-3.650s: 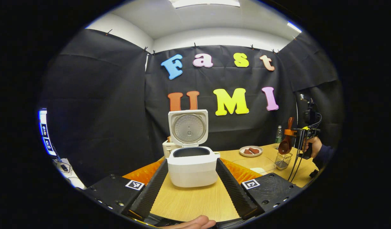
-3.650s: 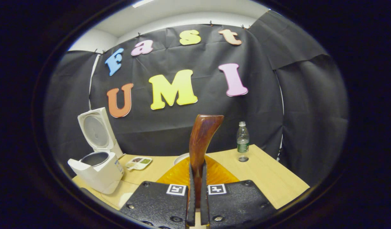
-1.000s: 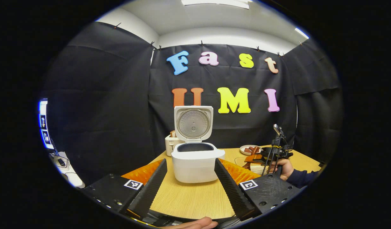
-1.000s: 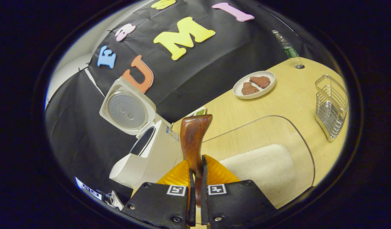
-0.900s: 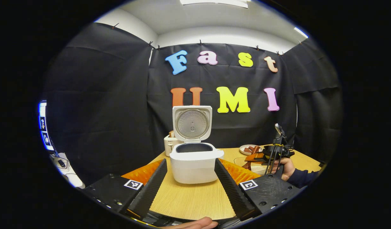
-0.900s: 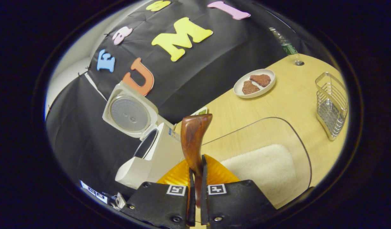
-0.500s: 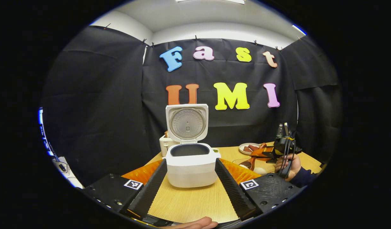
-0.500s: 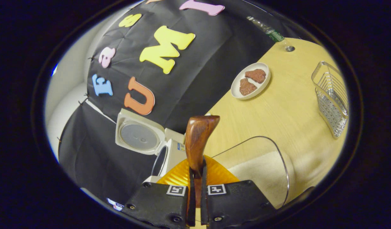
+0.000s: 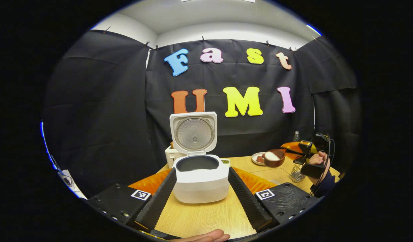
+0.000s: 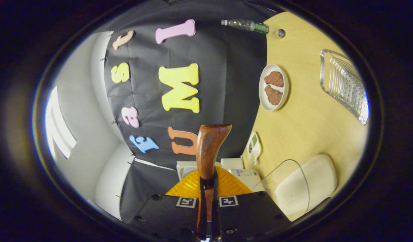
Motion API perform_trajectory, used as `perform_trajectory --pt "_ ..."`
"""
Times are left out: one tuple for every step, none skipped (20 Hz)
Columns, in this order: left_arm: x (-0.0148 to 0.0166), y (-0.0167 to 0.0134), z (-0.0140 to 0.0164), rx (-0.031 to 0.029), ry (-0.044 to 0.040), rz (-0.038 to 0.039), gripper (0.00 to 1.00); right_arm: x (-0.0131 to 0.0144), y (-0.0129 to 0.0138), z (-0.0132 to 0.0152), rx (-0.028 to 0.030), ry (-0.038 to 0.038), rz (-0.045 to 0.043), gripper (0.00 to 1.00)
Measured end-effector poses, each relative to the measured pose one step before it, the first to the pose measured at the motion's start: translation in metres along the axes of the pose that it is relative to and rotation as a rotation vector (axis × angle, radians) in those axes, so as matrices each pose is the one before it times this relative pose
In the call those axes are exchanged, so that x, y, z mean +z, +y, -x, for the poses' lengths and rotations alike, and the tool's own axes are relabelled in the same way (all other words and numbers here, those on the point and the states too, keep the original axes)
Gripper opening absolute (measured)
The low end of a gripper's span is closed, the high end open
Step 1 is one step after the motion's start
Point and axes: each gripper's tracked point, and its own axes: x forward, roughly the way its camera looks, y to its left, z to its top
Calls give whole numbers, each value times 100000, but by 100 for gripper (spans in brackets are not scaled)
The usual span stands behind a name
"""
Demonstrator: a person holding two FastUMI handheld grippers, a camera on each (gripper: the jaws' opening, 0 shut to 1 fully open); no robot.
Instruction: Close the left gripper, press the button to open the rice cooker; take a wooden spoon from the chopstick holder with the right hand, scoop a spoonful of rice and pour it into the rice cooker, then put the wooden spoon back into the chopstick holder.
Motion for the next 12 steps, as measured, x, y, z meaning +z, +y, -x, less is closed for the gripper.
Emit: perform_trajectory --pt "323 183 35 247 -820 159 98 -93 590 -96 -57 761 -1201 11" --pt "254 -34 -18 -182 -699 356 98 7 279 -51 -1147 -94 2 11" --pt "-70 14 109 -234 -358 381 98 86 434 -114 -1088 -301 1121 11" --pt "62 72 51 -40 -217 255 98 -41 185 -173 -917 -174 1422 11" --pt "64 239 161 119 -526 171 98 -328 362 -188 -379 211 52 11" --pt "60 286 106 78 -563 134 97 -260 159 -254 -482 709 -485 11" --pt "138 192 114 -54 -648 97 98 -288 124 -472 -104 703 -363 11" --pt "44 408 211 424 -685 258 98 -229 117 -587 -296 587 479 11" --pt "-8 440 48 611 -604 367 98 -311 -35 -744 -1300 250 1430 11" --pt "-69 448 198 420 -261 153 98 -274 -22 -798 -1797 125 1683 11" --pt "206 584 323 842 -670 180 98 -635 247 -840 -1411 740 1925 11" --pt "216 542 151 468 -1029 11 98 -639 275 -990 -944 1054 2099 11"
